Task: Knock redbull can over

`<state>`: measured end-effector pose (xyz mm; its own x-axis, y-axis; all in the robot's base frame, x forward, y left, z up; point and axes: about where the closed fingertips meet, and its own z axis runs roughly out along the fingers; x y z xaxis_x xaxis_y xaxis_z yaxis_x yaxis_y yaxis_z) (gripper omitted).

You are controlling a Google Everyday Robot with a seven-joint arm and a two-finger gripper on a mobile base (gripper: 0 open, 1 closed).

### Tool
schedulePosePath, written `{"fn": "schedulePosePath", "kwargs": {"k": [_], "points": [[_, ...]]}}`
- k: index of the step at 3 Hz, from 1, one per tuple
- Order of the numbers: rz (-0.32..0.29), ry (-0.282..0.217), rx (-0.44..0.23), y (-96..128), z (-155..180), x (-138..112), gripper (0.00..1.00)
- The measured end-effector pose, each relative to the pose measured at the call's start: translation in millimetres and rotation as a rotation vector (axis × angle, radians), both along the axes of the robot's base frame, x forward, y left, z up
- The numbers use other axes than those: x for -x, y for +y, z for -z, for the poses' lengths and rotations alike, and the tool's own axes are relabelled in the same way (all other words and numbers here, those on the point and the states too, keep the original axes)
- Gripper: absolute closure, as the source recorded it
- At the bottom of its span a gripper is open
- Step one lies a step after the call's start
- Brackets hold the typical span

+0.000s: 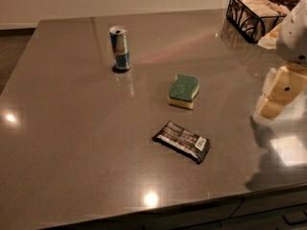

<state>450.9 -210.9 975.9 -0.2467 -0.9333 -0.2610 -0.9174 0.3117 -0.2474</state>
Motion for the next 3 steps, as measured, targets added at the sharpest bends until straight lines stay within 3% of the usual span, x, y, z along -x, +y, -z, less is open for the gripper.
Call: {"fn": "schedulePosePath", "kwargs": {"k": [1, 3], "points": [[0.034, -0.035, -0.097, 14.4, 0.4, -27.7, 0.00], [0.049, -0.116, -0.272, 80.3, 3.4, -107.7, 0.00]]}}
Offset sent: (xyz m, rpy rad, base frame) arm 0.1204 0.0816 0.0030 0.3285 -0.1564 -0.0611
